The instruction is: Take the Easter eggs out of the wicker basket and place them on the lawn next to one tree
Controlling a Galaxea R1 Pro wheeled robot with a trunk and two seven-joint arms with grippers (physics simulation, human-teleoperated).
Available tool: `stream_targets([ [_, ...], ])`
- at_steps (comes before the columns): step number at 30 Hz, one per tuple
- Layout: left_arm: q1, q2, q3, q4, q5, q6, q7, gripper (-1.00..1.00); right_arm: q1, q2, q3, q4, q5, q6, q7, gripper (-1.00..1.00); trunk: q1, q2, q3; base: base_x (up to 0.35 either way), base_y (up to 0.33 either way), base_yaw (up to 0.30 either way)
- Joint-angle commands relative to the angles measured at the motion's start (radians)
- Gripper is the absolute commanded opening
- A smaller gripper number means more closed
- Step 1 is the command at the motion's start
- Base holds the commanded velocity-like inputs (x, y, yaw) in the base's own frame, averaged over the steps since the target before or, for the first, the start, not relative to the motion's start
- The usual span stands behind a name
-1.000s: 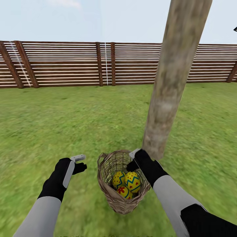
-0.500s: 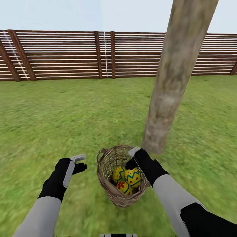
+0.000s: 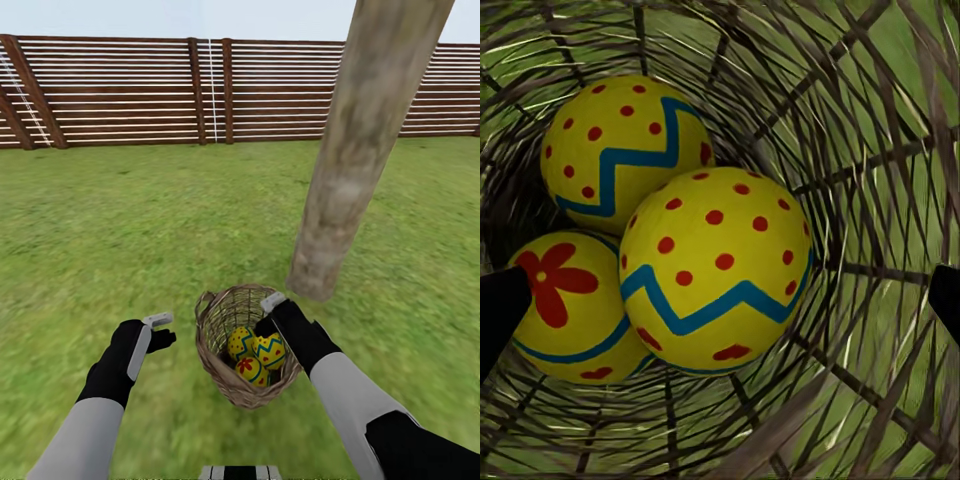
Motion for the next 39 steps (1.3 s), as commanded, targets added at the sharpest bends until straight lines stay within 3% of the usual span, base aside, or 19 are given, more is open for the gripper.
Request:
stream_targets([
  [1, -0.001, -0.001, 0.002, -0.001, 0.011, 0.003, 0.008, 1.0, 0.0, 0.0, 0.001, 0.001, -0.01, -0.005, -0.006, 1.0, 0.0, -0.001, -0.005, 0.0, 0.0, 0.0],
  [6, -0.001, -0.001, 0.002, -0.002, 0.011, 0.003, 0.008, 1.0, 0.0, 0.0, 0.001, 0.007, -0.107, -0.024, -0.119, 1.0, 0.002, -0.002, -0.024, 0.0, 0.0, 0.0],
  [8, -0.001, -0.001, 0.002, -0.002, 0.011, 0.003, 0.008, 1.0, 0.0, 0.0, 0.001, 0.004, -0.121, -0.032, -0.136, 1.0, 0.003, -0.002, -0.032, 0.0, 0.0, 0.0],
  [16, -0.001, -0.001, 0.002, -0.002, 0.01, 0.003, 0.008, 1.0, 0.0, 0.0, 0.004, -0.001, -0.127, -0.073, -0.143, 1.0, 0.007, -0.004, -0.063, 0.0, 0.0, 0.0],
  [39, -0.001, -0.001, 0.002, -0.003, 0.01, 0.003, 0.008, 1.0, 0.001, -0.003, 0.004, -0.001, -0.127, -0.071, -0.148, 1.0, 0.017, -0.01, -0.152, 0.0, 0.0, 0.0],
])
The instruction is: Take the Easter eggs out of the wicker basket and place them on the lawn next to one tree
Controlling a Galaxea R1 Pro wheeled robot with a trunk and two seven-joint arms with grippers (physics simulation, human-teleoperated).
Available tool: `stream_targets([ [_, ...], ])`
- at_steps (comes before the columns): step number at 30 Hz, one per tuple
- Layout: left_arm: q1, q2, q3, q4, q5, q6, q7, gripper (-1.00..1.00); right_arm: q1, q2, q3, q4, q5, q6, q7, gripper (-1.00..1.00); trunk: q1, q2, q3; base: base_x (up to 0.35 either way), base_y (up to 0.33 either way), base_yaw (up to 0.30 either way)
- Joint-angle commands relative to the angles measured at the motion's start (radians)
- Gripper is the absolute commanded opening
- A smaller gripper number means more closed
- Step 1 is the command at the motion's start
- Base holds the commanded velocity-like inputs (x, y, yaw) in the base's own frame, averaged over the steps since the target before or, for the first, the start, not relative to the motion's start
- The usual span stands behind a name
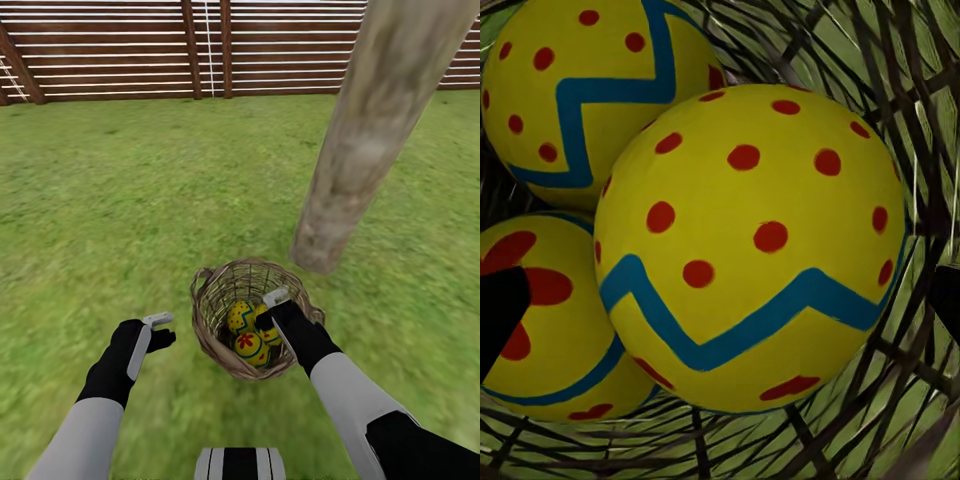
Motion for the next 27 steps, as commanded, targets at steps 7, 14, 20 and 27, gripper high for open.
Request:
stream_targets([
  [7, 0.0, -0.001, 0.002, -0.002, 0.01, 0.003, 0.008, 1.0, 0.0, 0.0, 0.001, -0.003, 0.012, 0.004, 0.002, 1.0, 0.001, -0.001, -0.012, 0.0, 0.0, 0.0],
  [14, 0.0, -0.001, 0.002, -0.002, 0.01, 0.003, 0.008, 1.0, 0.0, -0.002, 0.001, -0.004, 0.012, 0.004, -0.045, 1.0, 0.003, -0.002, -0.028, 0.0, 0.0, 0.0],
  [20, 0.0, -0.001, 0.002, -0.002, 0.01, 0.003, 0.008, 1.0, 0.0, -0.001, 0.001, -0.006, 0.012, 0.004, -0.054, 1.0, 0.004, -0.003, -0.04, 0.0, 0.0, 0.0],
  [27, 0.0, -0.001, 0.002, -0.003, 0.01, 0.003, 0.008, 1.0, 0.0, 0.0, 0.0, -0.019, 0.012, 0.001, -0.064, 1.0, 0.006, -0.004, -0.059, 0.0, 0.0, 0.0],
])
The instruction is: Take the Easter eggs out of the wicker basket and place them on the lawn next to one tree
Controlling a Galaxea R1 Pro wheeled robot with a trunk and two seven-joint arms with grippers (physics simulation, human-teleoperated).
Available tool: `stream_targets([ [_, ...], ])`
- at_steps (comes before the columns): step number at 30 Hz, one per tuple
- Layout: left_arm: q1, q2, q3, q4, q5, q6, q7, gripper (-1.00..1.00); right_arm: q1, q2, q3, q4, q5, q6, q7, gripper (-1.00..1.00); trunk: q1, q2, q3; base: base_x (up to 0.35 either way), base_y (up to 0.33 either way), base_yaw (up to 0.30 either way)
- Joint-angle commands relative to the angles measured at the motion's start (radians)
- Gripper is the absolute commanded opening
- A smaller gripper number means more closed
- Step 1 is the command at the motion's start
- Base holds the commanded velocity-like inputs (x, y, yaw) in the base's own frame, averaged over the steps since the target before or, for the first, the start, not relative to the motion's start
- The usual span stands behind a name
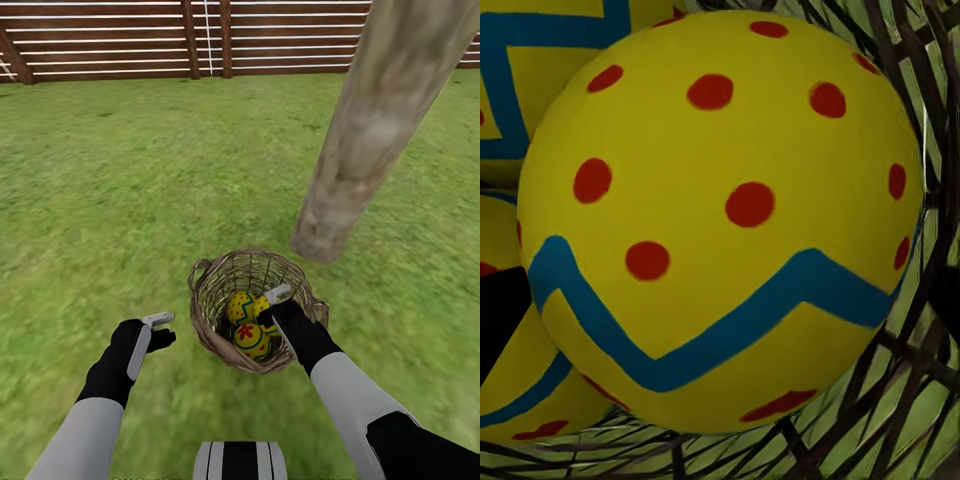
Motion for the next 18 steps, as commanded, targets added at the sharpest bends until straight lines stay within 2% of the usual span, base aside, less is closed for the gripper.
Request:
stream_targets([
  [1, 0.0, -0.001, 0.002, -0.001, 0.011, 0.003, 0.008, 1.0, 0.0, 0.0, 0.003, -0.002, 0.005, 0.002, 0.001, 1.0, 0.0, -0.001, -0.005, 0.0, 0.0, 0.0],
  [16, 0.0, 0.0, 0.002, -0.001, 0.012, 0.003, 0.008, 1.0, 0.001, -0.001, 0.003, -0.022, 0.004, 0.002, 0.009, 1.0, 0.003, -0.002, -0.032, 0.0, 0.0, 0.0],
  [17, 0.0, 0.0, 0.002, -0.001, 0.012, 0.003, 0.008, 1.0, 0.001, -0.001, 0.002, -0.022, 0.004, 0.002, 0.009, -1.0, 0.003, -0.002, -0.032, 0.0, 0.0, 0.0],
  [18, 0.0, 0.0, 0.002, -0.002, 0.012, 0.003, 0.008, 1.0, 0.001, -0.001, 0.002, -0.022, 0.004, 0.002, 0.009, -1.0, 0.003, -0.002, -0.032, 0.0, 0.0, 0.0],
])
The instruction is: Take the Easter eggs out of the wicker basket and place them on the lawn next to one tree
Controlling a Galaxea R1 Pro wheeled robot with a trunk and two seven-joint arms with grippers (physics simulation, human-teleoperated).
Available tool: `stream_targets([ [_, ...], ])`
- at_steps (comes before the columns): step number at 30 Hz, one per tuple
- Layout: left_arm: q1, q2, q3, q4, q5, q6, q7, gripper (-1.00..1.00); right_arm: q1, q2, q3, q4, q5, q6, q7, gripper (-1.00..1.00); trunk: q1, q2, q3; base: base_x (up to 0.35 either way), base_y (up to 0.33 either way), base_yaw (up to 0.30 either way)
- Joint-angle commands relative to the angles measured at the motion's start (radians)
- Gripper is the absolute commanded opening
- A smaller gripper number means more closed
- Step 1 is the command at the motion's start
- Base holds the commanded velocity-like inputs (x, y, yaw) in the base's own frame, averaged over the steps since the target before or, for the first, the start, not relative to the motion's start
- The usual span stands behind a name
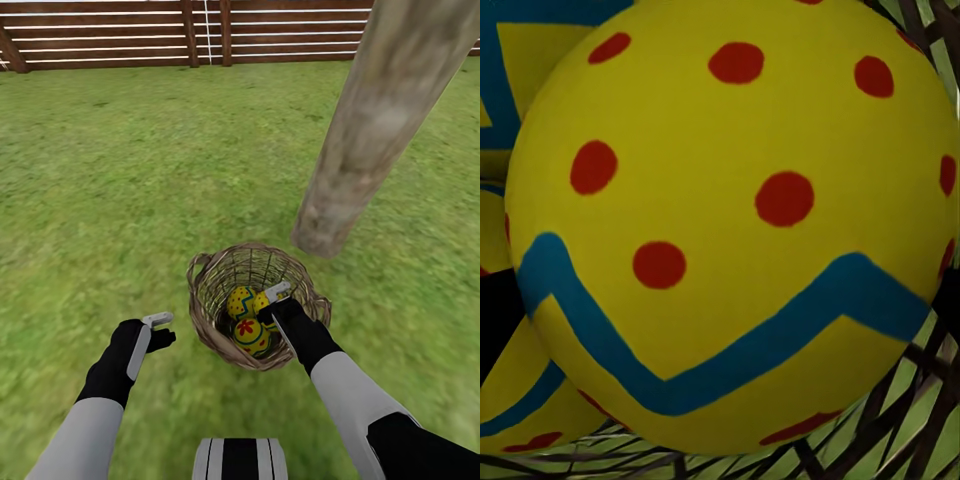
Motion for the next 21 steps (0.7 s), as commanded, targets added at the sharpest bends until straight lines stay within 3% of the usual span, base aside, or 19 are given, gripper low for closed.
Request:
stream_targets([
  [1, 0.0, -0.001, 0.002, -0.001, 0.011, 0.003, 0.008, 1.0, 0.0, 0.0, 0.002, 0.0, -0.01, 0.005, 0.002, -1.0, 0.0, 0.0, -0.001, 0.0, 0.0, 0.0],
  [21, 0.0, -0.002, 0.003, -0.019, 0.01, 0.003, 0.008, 1.0, 0.0, 0.0, 0.003, 0.0, -0.01, 0.006, 0.004, -1.0, 0.0, 0.0, -0.005, 0.0, 0.0, 0.0],
])
